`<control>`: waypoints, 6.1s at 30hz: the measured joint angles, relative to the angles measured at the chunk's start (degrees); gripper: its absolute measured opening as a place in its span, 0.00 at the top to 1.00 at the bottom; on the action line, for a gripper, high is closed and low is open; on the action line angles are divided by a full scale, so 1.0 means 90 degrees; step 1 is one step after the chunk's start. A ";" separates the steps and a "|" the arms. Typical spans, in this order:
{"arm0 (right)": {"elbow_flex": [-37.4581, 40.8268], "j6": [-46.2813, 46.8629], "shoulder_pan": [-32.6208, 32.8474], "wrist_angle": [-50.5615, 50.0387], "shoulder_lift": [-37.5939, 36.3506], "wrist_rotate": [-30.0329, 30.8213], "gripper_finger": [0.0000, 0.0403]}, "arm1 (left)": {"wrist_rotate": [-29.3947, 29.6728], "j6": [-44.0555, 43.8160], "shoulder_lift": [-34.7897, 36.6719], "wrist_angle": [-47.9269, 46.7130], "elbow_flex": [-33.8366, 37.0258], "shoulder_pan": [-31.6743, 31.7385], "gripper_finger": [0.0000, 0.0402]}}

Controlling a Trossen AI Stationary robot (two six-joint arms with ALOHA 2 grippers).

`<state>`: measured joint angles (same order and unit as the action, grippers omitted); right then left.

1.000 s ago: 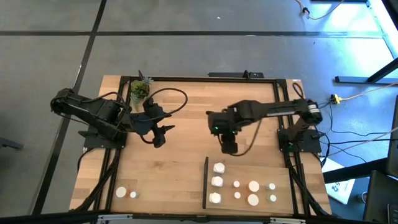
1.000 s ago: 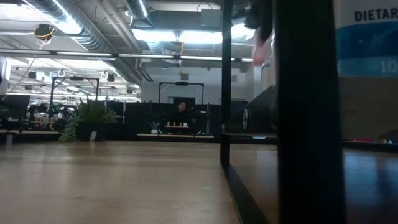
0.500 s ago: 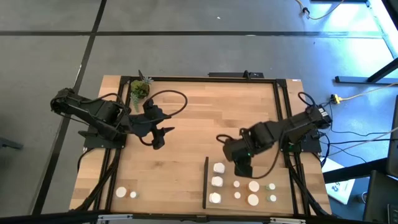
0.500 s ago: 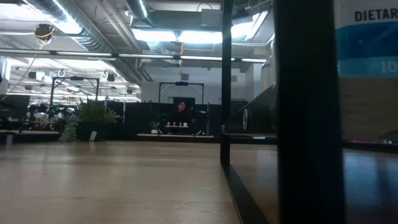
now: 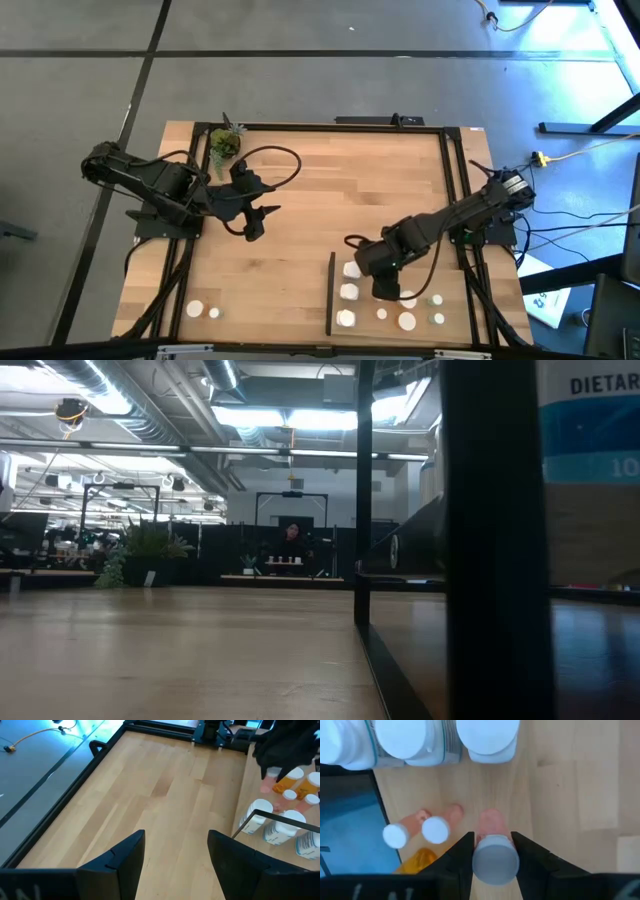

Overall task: Pick and place medicine bottles onto shelf by color
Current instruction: Put the top pink pill bottle on the shelf, then put the bottom left blue pill bottle on the shelf

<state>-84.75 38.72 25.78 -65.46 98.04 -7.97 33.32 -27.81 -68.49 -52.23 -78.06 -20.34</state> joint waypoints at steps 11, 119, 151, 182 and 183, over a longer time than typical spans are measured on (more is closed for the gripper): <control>0.0775 0.0002 0.0039 0.0814 0.0000 -0.0124 0.70 | 0.0000 -0.0002 0.0000 0.0002 0.0000 0.0000 0.48; 0.0814 0.0005 -0.0042 0.1026 0.0279 -0.0187 0.49 | 0.0001 0.0158 0.0000 0.0038 0.0000 0.0001 0.48; -0.0961 -0.0020 -0.0061 -0.0526 0.0248 0.0404 0.49 | -0.1606 0.0025 0.0000 -0.0296 0.0000 -0.0010 0.48; -0.4429 -0.4413 -0.0980 -0.1176 0.0250 0.0832 0.49 | -0.3014 -0.3673 -0.1272 -0.1845 0.0000 -0.3271 0.48; -0.4435 -0.4542 -0.1018 -0.1175 0.0250 0.0741 0.49 | -0.3068 -0.3888 -0.1387 -0.1820 0.0000 -0.3349 0.48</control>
<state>-124.66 -2.15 16.62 -76.04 100.29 -1.30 5.70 -62.81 -80.97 -68.60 -78.06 -50.48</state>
